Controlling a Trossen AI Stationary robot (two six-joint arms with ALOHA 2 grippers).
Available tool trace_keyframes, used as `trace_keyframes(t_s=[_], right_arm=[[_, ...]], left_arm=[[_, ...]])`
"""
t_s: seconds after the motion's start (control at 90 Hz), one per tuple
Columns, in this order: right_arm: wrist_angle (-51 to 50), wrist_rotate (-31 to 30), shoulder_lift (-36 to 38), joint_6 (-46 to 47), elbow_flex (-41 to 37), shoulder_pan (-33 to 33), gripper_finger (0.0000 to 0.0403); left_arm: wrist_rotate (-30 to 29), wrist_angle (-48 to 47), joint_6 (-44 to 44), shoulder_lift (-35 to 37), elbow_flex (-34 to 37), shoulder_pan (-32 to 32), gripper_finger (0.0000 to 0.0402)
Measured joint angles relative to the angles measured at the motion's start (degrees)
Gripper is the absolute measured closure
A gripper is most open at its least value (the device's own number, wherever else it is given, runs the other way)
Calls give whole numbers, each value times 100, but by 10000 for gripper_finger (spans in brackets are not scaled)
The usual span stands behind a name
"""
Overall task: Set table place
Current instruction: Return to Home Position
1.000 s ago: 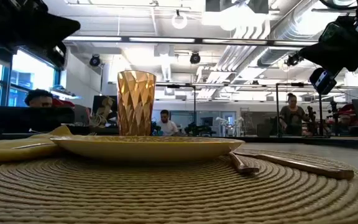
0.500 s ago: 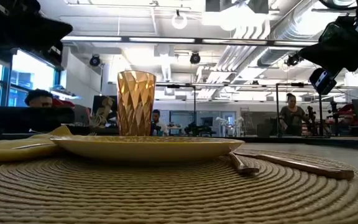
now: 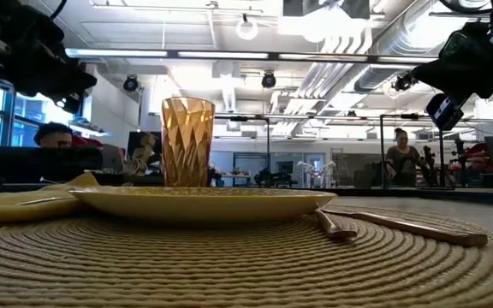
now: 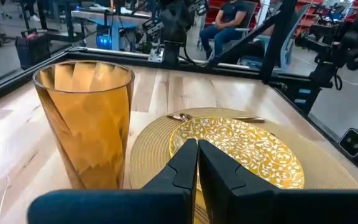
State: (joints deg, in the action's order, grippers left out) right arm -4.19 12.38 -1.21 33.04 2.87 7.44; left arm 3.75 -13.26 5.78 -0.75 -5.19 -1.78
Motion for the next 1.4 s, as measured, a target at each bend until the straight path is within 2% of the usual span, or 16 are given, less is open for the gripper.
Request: trace_keyframes(t_s=[0.289, 0.411, 0.467, 0.578, 0.722, 0.9, 1.0, 1.122, 1.4], right_arm=[[-1, 0, 0, 0, 0, 2, 402], [0, 0, 0, 0, 0, 2, 402], [-1, 0, 0, 0, 0, 2, 402], [0, 0, 0, 0, 0, 2, 402], [0, 0, 0, 0, 0, 2, 402], [-2, 0, 0, 0, 0, 2, 402], [-2, 0, 0, 0, 0, 0, 402], [9, 7, 0, 0, 0, 2, 402], [-2, 4, 0, 0, 0, 1, 402]], left_arm=[[-47, -47, -120, -2, 0, 1, 401], [-962, 20, -716, 53, 0, 98, 401], [-1130, 182, -808, 56, -1, 103, 401], [-1100, 389, -1408, 55, -2, 105, 401], [-787, 818, -1666, 55, -2, 123, 401], [-831, 1178, -1460, 55, 5, 354, 401], [-1045, 1882, -1346, 56, 418, 538, 401], [-1201, 1561, -1071, 58, 457, 721, 401], [-1206, 1488, -1934, 57, 448, 722, 401]])
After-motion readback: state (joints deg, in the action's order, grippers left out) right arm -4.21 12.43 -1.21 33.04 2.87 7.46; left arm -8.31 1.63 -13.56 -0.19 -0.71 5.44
